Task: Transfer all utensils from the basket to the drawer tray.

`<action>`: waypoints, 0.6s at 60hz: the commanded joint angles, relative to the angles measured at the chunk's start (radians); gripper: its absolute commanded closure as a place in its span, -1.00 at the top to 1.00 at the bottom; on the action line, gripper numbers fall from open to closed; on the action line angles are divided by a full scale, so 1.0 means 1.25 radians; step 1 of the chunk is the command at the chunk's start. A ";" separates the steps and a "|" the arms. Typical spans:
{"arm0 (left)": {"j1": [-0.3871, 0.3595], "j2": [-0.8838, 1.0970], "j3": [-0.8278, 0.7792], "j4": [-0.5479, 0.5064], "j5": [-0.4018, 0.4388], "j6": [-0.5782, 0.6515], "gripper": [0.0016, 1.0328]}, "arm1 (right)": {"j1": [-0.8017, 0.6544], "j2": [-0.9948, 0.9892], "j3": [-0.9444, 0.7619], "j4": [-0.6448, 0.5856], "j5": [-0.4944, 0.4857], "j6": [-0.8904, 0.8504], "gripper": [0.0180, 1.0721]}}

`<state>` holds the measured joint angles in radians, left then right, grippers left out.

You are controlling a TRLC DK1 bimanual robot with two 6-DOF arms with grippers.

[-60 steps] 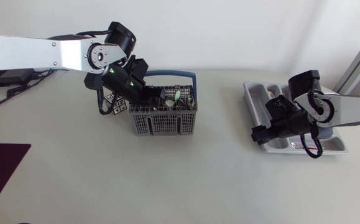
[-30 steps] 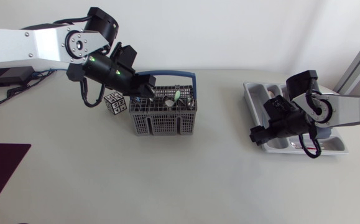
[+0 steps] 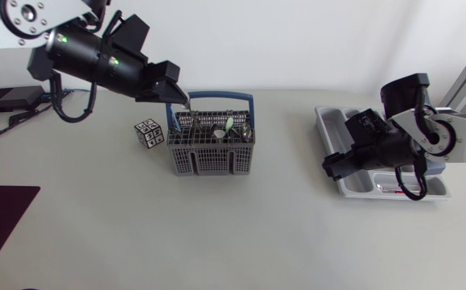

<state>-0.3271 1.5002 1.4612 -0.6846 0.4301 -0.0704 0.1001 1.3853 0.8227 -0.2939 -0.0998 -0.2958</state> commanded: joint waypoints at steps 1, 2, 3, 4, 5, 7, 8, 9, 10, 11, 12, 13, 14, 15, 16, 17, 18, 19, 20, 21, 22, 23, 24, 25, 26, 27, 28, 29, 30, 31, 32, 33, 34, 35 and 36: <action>-0.014 -0.043 0.010 -0.016 0.008 0.006 -0.91 | 0.016 -0.057 -0.026 -0.018 -0.032 0.006 0.66; -0.021 -0.051 0.008 -0.018 0.008 0.011 -0.91 | 0.018 -0.068 -0.027 -0.019 -0.036 0.005 0.66; -0.024 -0.055 0.007 -0.019 0.008 0.013 -0.91 | 0.023 -0.080 -0.029 -0.020 -0.040 0.004 0.69; -0.032 -0.064 0.001 -0.021 0.007 0.018 -0.91 | 0.027 -0.092 -0.030 -0.023 -0.048 0.002 0.72; -0.037 -0.069 -0.003 -0.021 0.008 0.021 -0.91 | 0.029 -0.103 -0.032 -0.026 -0.054 0.001 0.73; -0.048 -0.077 -0.009 -0.021 0.008 0.031 -0.91 | 0.038 -0.133 -0.038 -0.027 -0.074 -0.008 0.74; -0.052 -0.082 -0.013 -0.021 0.008 0.035 -0.91 | 0.043 -0.149 -0.043 -0.026 -0.082 -0.009 0.74; -0.062 -0.088 -0.020 -0.018 0.008 0.043 -0.91 | 0.045 -0.161 -0.046 -0.026 -0.090 -0.010 0.74; -0.066 -0.092 -0.024 -0.017 0.008 0.048 -0.91 | 0.050 -0.169 -0.047 -0.029 -0.094 -0.012 0.74; -0.072 -0.096 -0.028 -0.017 0.008 0.054 -0.91 | 0.057 -0.182 -0.049 -0.031 -0.098 -0.016 0.74; -0.078 -0.097 -0.030 -0.017 0.008 0.056 -0.91 | 0.063 -0.190 -0.052 -0.032 -0.102 -0.020 0.74; -0.083 -0.101 -0.033 -0.017 0.008 0.059 -0.91 | 0.070 -0.200 -0.054 -0.034 -0.107 -0.023 0.74; -0.089 -0.103 -0.035 -0.017 0.008 0.061 -0.91 | 0.075 -0.209 -0.056 -0.035 -0.109 -0.025 0.74; -0.095 -0.104 -0.039 -0.017 0.009 0.069 -0.91 | 0.082 -0.219 -0.058 -0.039 -0.114 -0.026 0.74; -0.103 -0.109 -0.042 -0.017 0.009 0.075 -0.91 | 0.088 -0.226 -0.059 -0.041 -0.118 -0.026 0.74; -0.108 -0.112 -0.045 -0.016 0.008 0.078 -0.91 | 0.093 -0.235 -0.060 -0.047 -0.123 -0.028 0.74; -0.115 -0.115 -0.050 -0.014 0.009 0.083 -0.91 | 0.098 -0.244 -0.063 -0.054 -0.132 -0.031 0.74; -0.118 -0.117 -0.051 -0.014 0.008 0.086 -0.91 | 0.102 -0.250 -0.064 -0.058 -0.140 -0.031 0.76; -0.129 -0.118 -0.053 -0.016 0.009 0.093 -0.91 | 0.106 -0.258 -0.065 -0.063 -0.150 -0.031 0.80; -0.137 -0.120 -0.057 -0.014 0.011 0.099 -0.91 | 0.111 -0.268 -0.067 -0.068 -0.161 -0.031 0.84; -0.143 -0.120 -0.058 -0.014 0.011 0.102 -0.91 | 0.115 -0.271 -0.068 -0.073 -0.169 -0.032 0.86; -0.146 -0.120 -0.058 -0.014 0.011 0.102 -0.91 | 0.120 -0.279 -0.070 -0.075 -0.180 -0.032 0.88; -0.153 -0.117 -0.061 -0.016 0.015 0.107 -0.91 | 0.124 -0.284 -0.073 -0.078 -0.189 -0.032 0.88; -0.156 -0.115 -0.062 -0.016 0.019 0.108 -0.91 | 0.126 -0.289 -0.074 -0.079 -0.195 -0.032 0.89; -0.162 -0.112 -0.065 -0.016 0.034 0.112 -0.91 | 0.131 -0.296 -0.078 -0.083 -0.205 -0.032 0.89; -0.163 -0.110 -0.066 -0.016 0.038 0.113 -0.91 | 0.133 -0.300 -0.079 -0.083 -0.210 -0.033 0.89; -0.167 -0.105 -0.069 -0.016 0.049 0.116 -0.91 | 0.142 -0.309 -0.083 -0.084 -0.220 -0.033 0.90; -0.169 -0.102 -0.072 -0.014 0.058 0.118 -0.91 | 0.149 -0.314 -0.086 -0.084 -0.225 -0.035 0.90; -0.170 -0.101 -0.073 -0.014 0.061 0.120 -0.91 | 0.158 -0.318 -0.089 -0.084 -0.226 -0.035 0.90; -0.175 -0.093 -0.074 -0.014 0.074 0.123 -0.91 | 0.167 -0.322 -0.090 -0.085 -0.228 -0.035 0.90; -0.179 -0.086 -0.076 -0.014 0.088 0.125 -0.91 | 0.178 -0.323 -0.091 -0.088 -0.231 -0.035 0.90; -0.179 -0.081 -0.077 -0.014 0.100 0.127 -0.91 | 0.185 -0.325 -0.091 -0.090 -0.237 -0.036 0.90; -0.180 -0.077 -0.077 -0.014 0.110 0.129 -0.91 | 0.192 -0.329 -0.092 -0.091 -0.243 -0.037 0.90; -0.180 -0.072 -0.077 -0.016 0.122 0.131 -0.91 | 0.196 -0.330 -0.094 -0.091 -0.252 -0.037 0.90; -0.180 -0.069 -0.077 -0.014 0.131 0.134 -0.91 | 0.200 -0.333 -0.095 -0.091 -0.259 -0.037 0.90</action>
<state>-0.5446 1.3811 1.3914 -0.6991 0.5507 0.0639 0.3176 0.9855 0.7361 -0.3943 -0.3969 -0.3233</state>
